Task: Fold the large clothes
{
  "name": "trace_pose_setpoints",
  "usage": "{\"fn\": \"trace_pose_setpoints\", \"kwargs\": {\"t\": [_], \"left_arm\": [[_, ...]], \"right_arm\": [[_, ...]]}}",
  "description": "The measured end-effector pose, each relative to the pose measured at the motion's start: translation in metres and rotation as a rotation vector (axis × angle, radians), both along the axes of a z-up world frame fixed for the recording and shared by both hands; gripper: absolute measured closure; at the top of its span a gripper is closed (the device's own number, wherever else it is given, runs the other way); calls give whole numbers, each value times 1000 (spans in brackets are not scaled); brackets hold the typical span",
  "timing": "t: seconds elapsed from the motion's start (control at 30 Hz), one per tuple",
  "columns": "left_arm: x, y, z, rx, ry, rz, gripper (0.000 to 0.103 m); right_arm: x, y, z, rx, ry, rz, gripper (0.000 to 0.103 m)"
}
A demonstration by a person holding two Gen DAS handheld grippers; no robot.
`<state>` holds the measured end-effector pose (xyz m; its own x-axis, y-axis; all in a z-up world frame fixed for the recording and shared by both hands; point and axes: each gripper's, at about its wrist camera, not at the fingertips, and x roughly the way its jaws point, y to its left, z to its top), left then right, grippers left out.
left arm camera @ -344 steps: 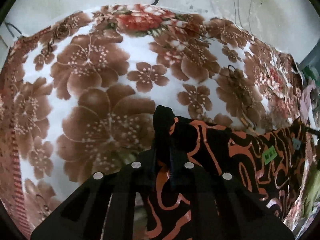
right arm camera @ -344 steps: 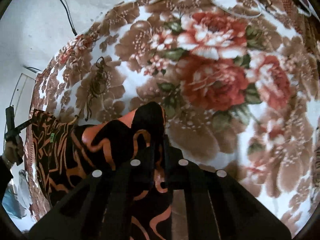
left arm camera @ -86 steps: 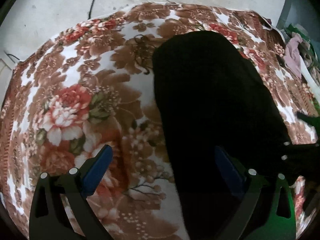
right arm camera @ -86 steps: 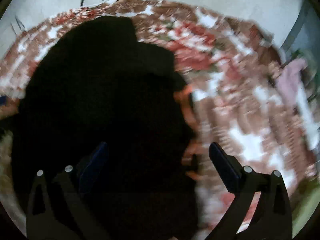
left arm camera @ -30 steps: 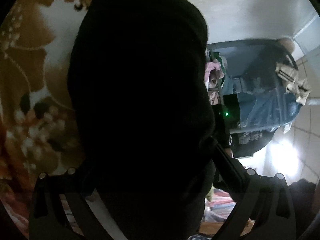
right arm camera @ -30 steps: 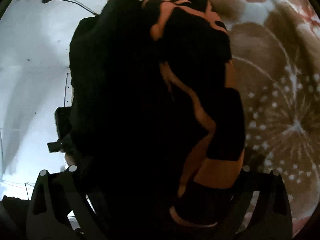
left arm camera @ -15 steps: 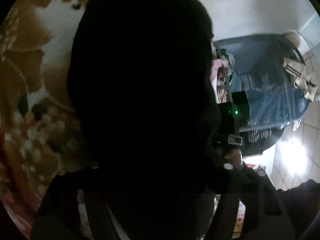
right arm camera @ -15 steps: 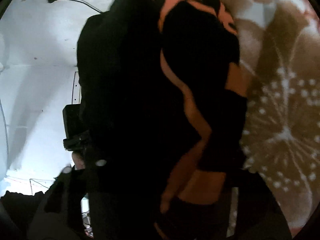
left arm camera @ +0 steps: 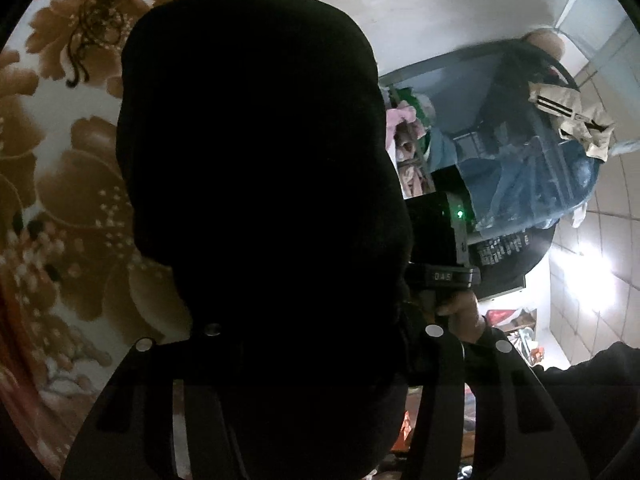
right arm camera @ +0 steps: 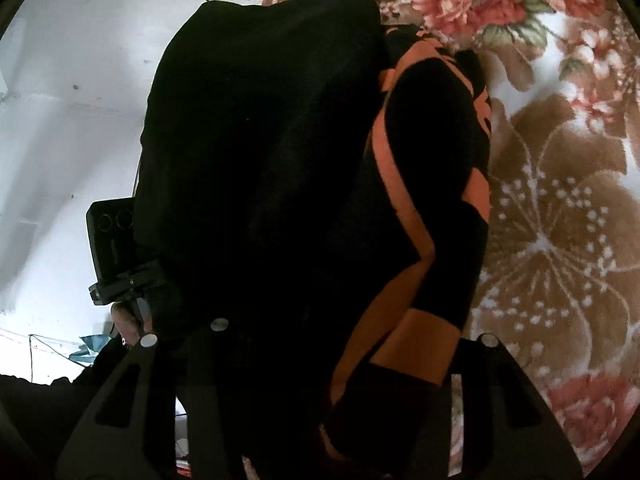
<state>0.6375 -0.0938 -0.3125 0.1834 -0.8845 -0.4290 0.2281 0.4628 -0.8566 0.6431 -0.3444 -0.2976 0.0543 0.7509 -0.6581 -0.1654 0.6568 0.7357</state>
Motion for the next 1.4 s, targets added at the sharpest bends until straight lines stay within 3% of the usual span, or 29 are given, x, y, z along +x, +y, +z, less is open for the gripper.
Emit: {"fn": "trace_pose_setpoints", "kwargs": {"t": [0.1, 0.2, 0.33, 0.43, 0.57, 0.83, 1.07, 1.27, 1.4], "left_arm": [[-13, 6, 7, -51, 0, 16, 52], [-22, 16, 2, -78, 19, 45, 52], [-28, 21, -12, -32, 41, 27, 53], [-33, 15, -6, -12, 33, -2, 53], [-42, 0, 23, -6, 0, -25, 53], [-75, -68, 109, -28, -52, -121, 53], [-109, -192, 168, -147, -44, -369, 53], [-124, -372, 188, -236, 1, -683, 54], [-129, -495, 187, -243, -7, -887, 54]], "right_arm": [[-11, 6, 21, -9, -44, 42, 59], [-18, 9, 12, 16, -9, 43, 62], [-19, 8, 1, -7, 8, 41, 62], [-31, -1, 1, 20, 7, 19, 62], [-49, -34, 15, 60, -16, -13, 62], [-125, -122, 101, 90, -56, -125, 63], [-241, -238, 191, 30, -78, -388, 63], [-348, -355, 213, 19, -117, -711, 63], [-393, -431, 212, -16, -134, -857, 63]]}}
